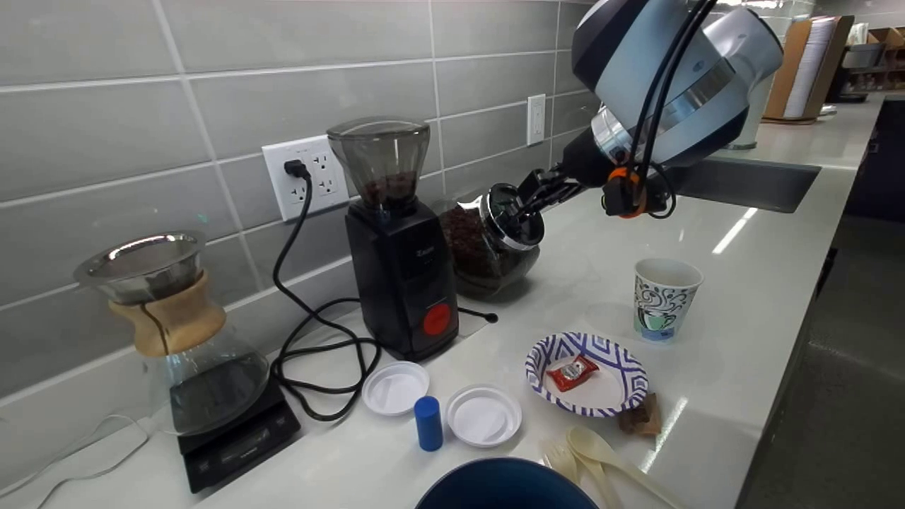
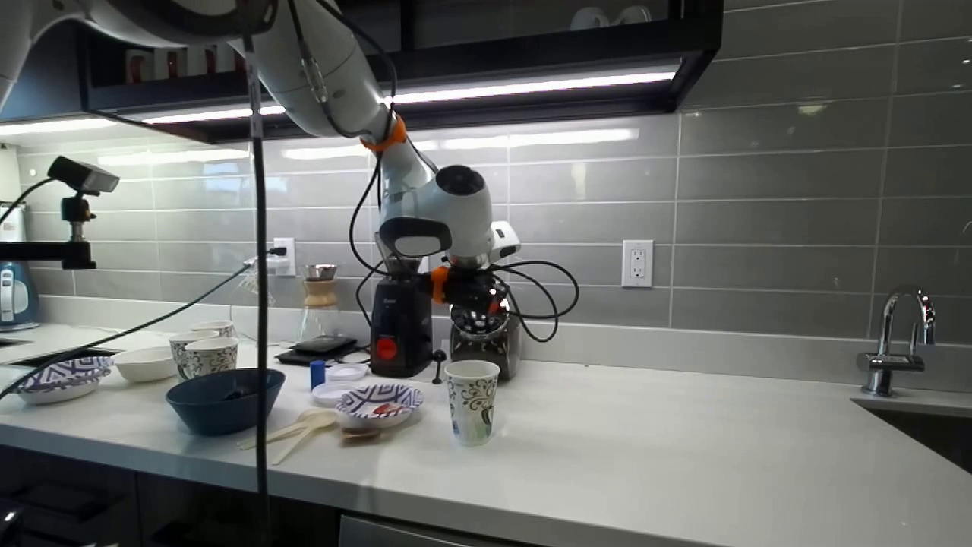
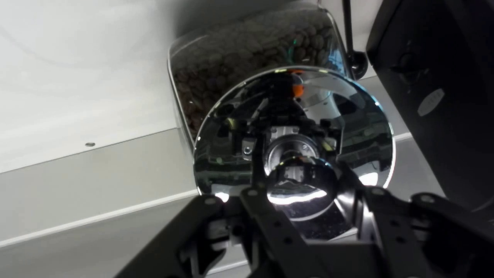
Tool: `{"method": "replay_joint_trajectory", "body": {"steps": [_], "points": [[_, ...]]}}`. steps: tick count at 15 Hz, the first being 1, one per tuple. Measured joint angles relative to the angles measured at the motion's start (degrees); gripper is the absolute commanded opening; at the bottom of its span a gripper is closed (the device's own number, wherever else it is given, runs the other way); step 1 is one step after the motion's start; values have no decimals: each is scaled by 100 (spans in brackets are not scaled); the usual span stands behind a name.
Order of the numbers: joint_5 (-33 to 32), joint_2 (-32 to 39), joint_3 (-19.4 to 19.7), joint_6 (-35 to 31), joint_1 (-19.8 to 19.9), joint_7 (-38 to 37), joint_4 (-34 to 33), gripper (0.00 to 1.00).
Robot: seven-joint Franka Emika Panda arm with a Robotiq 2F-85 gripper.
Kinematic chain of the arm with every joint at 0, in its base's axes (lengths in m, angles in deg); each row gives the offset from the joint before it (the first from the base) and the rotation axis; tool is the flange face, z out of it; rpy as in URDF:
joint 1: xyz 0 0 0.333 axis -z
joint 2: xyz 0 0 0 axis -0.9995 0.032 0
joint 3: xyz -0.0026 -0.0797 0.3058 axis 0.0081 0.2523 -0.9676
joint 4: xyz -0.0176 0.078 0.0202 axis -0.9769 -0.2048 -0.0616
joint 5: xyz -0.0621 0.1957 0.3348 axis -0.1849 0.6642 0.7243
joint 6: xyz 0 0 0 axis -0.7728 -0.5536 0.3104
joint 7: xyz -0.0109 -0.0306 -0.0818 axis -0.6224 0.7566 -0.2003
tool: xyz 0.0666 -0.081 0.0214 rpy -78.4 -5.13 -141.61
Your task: Put the lid on the jar
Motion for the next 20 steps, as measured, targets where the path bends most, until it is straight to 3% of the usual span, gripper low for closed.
{"method": "replay_joint_trajectory", "body": {"steps": [20], "points": [[-24,178,23,-284,-145,110,-69,21]]}}
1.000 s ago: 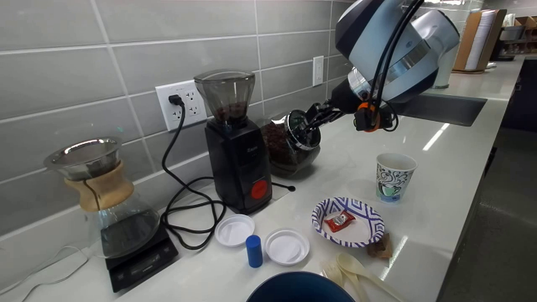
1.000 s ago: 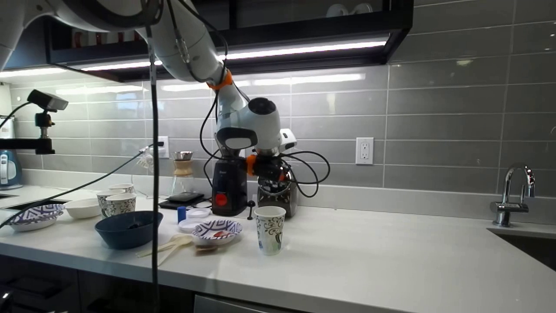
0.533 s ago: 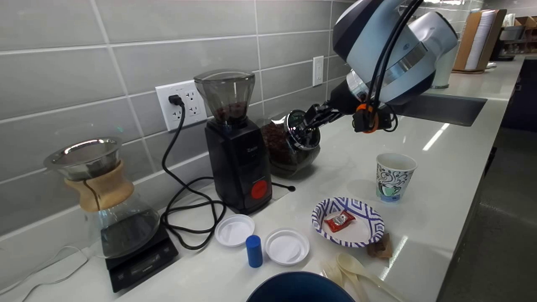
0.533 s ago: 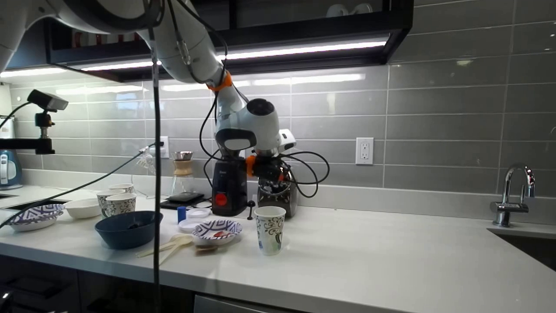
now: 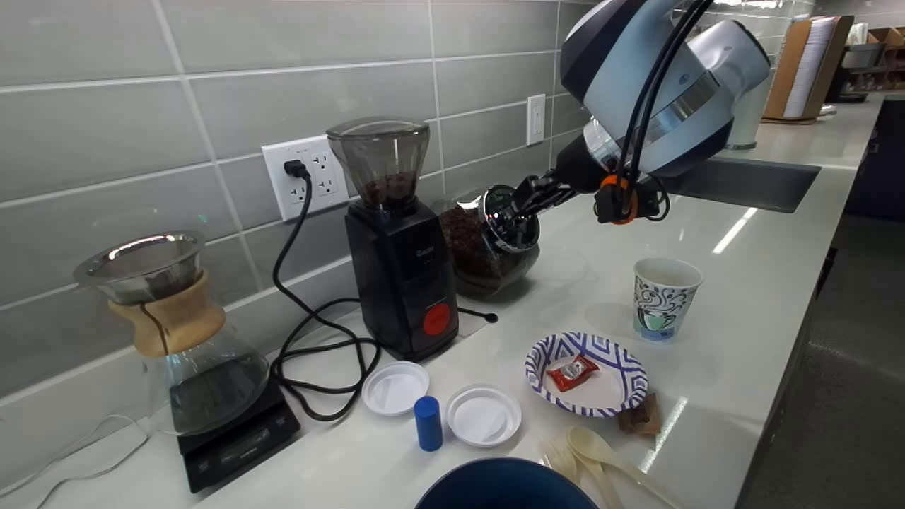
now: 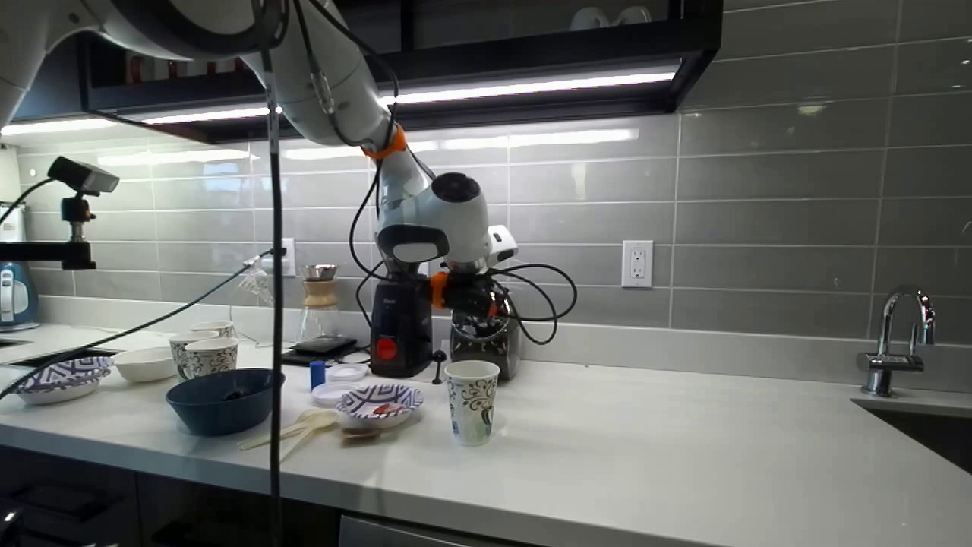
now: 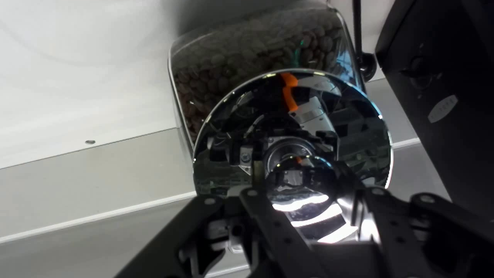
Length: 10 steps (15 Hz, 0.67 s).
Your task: Put the lid on the jar
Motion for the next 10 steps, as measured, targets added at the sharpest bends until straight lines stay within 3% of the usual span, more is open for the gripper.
{"method": "replay_joint_trajectory", "body": {"steps": [3,4,5,7,10], "points": [[0,4,-2,0,0,86,-5,21],[0,6,-4,0,1,112,-6,26],[0,7,-5,0,2,135,-7,71],[0,10,-9,1,3,181,-11,77],[0,128,-95,11,-18,287,-113,98]]}}
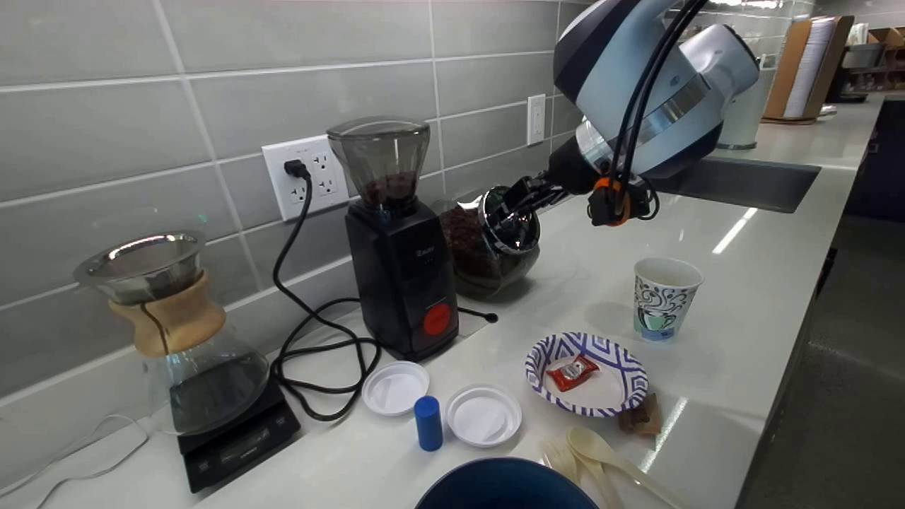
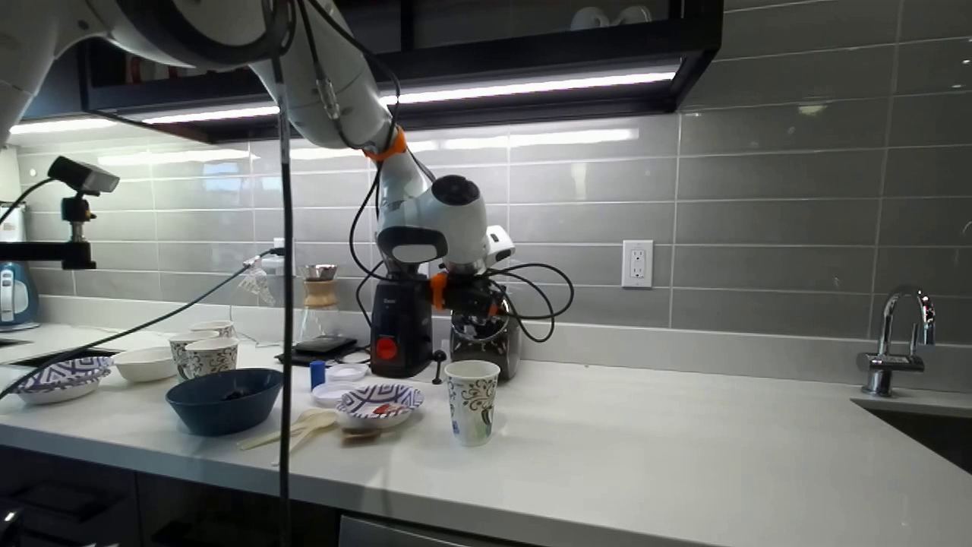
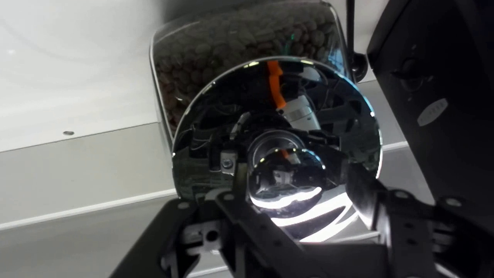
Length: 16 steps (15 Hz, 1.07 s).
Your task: Put the lid on the jar
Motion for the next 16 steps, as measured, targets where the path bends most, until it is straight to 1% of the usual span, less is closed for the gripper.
{"method": "replay_joint_trajectory", "body": {"steps": [1,4,10,14,16], "points": [[0,31,-27,0,-1,24,-28,100],[0,92,-87,2,-3,49,-82,100],[-22,64,-35,31,-44,32,-114,100],[-22,-292,-1,224,-21,-98,-85,100],[-112,-598,164,363,-36,-326,71,100]]}}
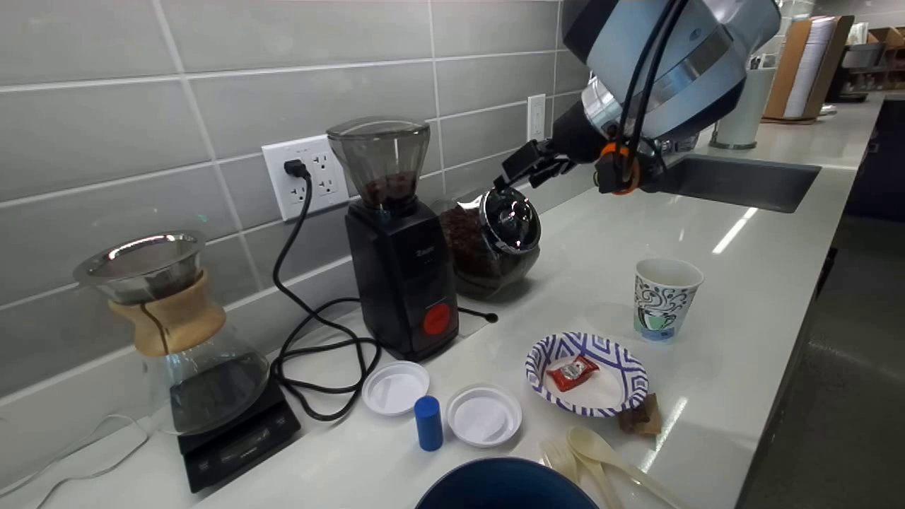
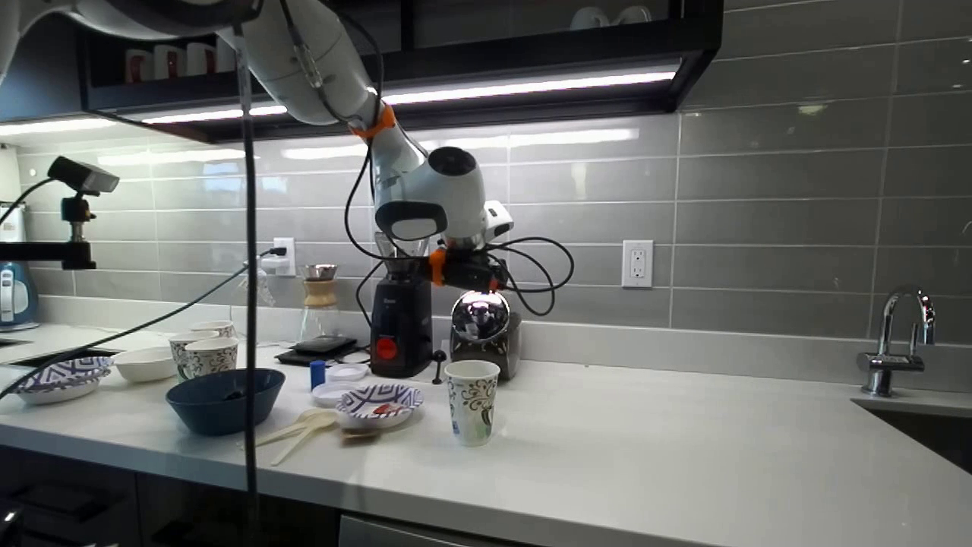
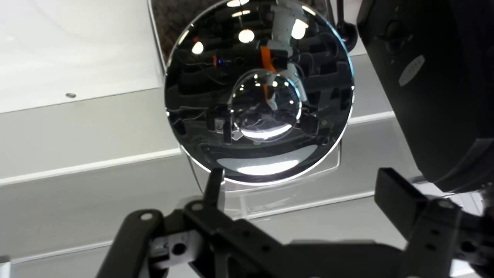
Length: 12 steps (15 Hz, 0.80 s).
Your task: Put the lid on the jar
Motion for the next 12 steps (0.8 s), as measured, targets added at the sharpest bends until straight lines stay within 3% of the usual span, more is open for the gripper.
{"method": "replay_joint_trajectory", "body": {"steps": [4,9,12], "points": [[-867,-827,706,709,-27,-1074,778,100],[-1703,-2305,1987,2680,-365,-1934,1781,100],[-2704,-3293,2566,3680,-574,-2797,2053,100]]}}
